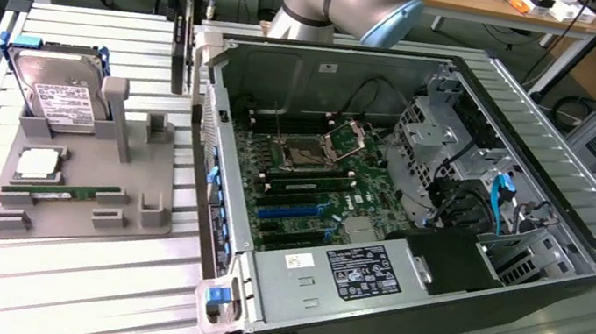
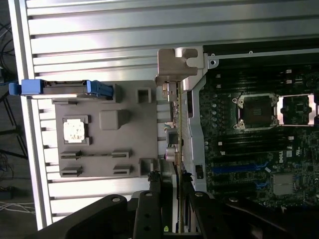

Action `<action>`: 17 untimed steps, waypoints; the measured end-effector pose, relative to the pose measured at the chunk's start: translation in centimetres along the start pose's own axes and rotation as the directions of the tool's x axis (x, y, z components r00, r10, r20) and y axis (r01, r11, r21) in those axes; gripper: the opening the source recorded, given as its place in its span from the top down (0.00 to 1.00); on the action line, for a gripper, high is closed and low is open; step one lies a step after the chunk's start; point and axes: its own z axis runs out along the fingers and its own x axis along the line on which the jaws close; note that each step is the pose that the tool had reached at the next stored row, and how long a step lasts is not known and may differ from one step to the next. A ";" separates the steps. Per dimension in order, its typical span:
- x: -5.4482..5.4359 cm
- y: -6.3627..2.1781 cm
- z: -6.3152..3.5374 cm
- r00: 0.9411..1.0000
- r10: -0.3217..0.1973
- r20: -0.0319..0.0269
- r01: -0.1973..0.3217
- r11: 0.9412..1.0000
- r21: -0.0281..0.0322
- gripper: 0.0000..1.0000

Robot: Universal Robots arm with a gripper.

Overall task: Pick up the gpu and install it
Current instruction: 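Pick up the gpu and move the gpu toward the slot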

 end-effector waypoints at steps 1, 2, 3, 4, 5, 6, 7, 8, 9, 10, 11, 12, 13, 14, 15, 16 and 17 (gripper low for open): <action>0.0 0.00 0.01 1.000 0.000 0.000 0.000 1.000 0.000 0.73; 0.0 0.00 0.01 1.000 0.000 0.000 0.000 1.000 0.000 0.73; -0.1 0.00 0.02 1.000 0.000 0.000 0.000 1.000 0.000 0.73; -0.1 0.01 0.02 1.000 0.000 0.000 0.000 1.000 0.000 0.73; -0.1 0.01 0.03 1.000 0.000 0.000 0.000 1.000 0.000 0.73; -0.1 0.01 0.03 1.000 0.000 0.000 0.000 1.000 0.000 0.73; -0.2 0.01 0.04 1.000 0.000 0.000 0.000 1.000 0.000 0.73; -0.3 0.02 0.06 1.000 0.000 0.000 0.000 1.000 0.000 0.73; -0.3 0.02 0.07 1.000 0.000 0.000 0.000 1.000 0.000 0.73; -0.4 0.03 0.09 1.000 0.000 0.000 0.000 1.000 0.001 0.73; -0.5 0.04 0.11 1.000 0.000 0.000 0.000 1.000 0.001 0.73; -0.6 0.05 0.13 1.000 0.000 0.000 0.000 1.000 0.001 0.73; -0.7 0.05 0.15 1.000 0.000 0.000 0.000 1.000 0.002 0.73; -0.8 0.06 0.16 1.000 0.000 0.000 0.000 1.000 0.002 0.73; -0.8 0.06 0.17 1.000 0.000 0.000 0.000 1.000 0.002 0.73; -0.9 0.06 0.17 1.000 0.000 0.000 0.000 1.000 0.002 0.73; -0.9 0.07 0.19 1.000 0.000 0.000 0.000 1.000 0.002 0.73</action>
